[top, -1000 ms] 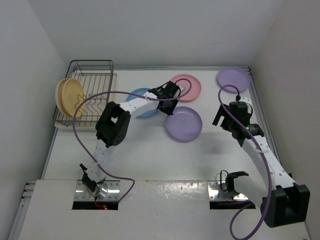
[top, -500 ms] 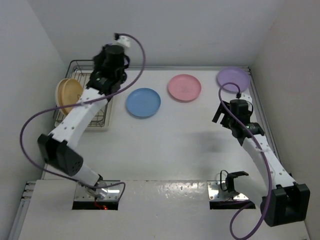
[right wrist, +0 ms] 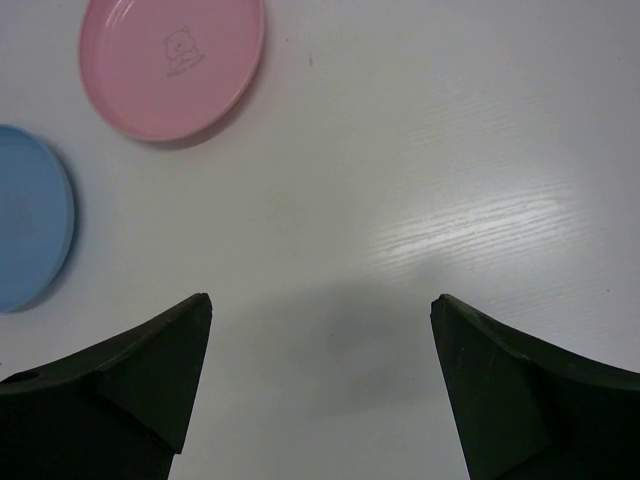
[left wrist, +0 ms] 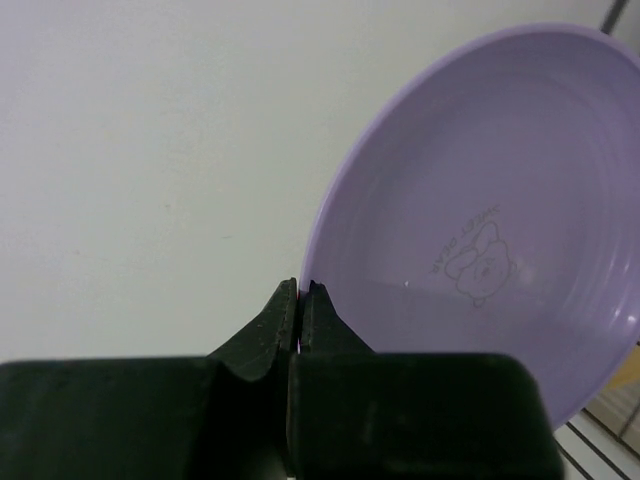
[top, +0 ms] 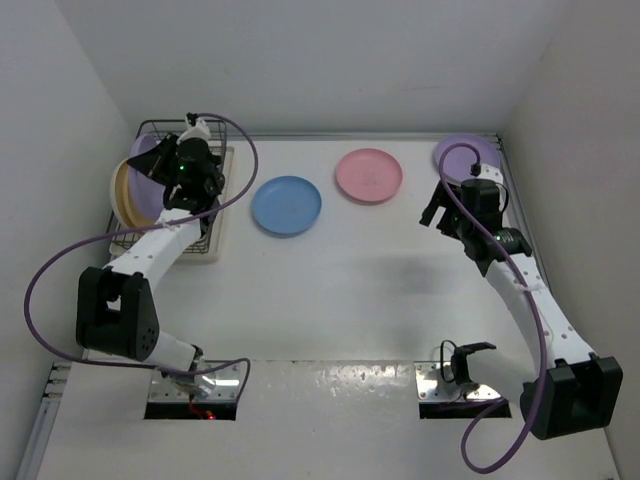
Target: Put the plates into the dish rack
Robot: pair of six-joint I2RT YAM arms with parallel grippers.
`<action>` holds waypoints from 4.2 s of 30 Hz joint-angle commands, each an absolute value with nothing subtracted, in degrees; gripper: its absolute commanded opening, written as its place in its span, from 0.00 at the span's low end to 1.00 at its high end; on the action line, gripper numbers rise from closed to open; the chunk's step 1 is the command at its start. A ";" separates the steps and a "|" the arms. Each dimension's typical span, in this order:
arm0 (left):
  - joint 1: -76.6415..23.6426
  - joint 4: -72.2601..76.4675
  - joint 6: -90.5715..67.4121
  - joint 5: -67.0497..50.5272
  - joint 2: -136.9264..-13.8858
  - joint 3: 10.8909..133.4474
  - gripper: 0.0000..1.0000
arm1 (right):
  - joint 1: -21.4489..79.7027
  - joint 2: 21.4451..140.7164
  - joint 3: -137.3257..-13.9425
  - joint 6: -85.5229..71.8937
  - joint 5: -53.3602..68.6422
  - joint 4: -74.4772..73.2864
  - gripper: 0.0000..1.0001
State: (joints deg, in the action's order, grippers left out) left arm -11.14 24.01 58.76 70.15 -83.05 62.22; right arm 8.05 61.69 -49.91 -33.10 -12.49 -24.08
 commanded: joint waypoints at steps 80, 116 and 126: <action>-13.45 -52.73 10.63 15.29 -93.87 102.66 0.92 | -17.58 143.70 -105.91 -80.07 -19.07 -20.39 0.11; -32.43 -49.93 13.36 -31.55 -85.78 84.56 0.90 | 22.93 50.11 -34.64 -31.38 -6.15 -13.27 0.00; -32.43 -46.32 10.02 -29.09 -88.85 81.56 0.79 | 34.96 42.98 -29.00 -32.52 -7.20 -10.55 0.00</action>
State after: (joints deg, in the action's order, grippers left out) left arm -32.23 -49.10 11.07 -28.93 -87.55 82.06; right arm 32.10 44.56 -29.41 -32.12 -5.52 -14.74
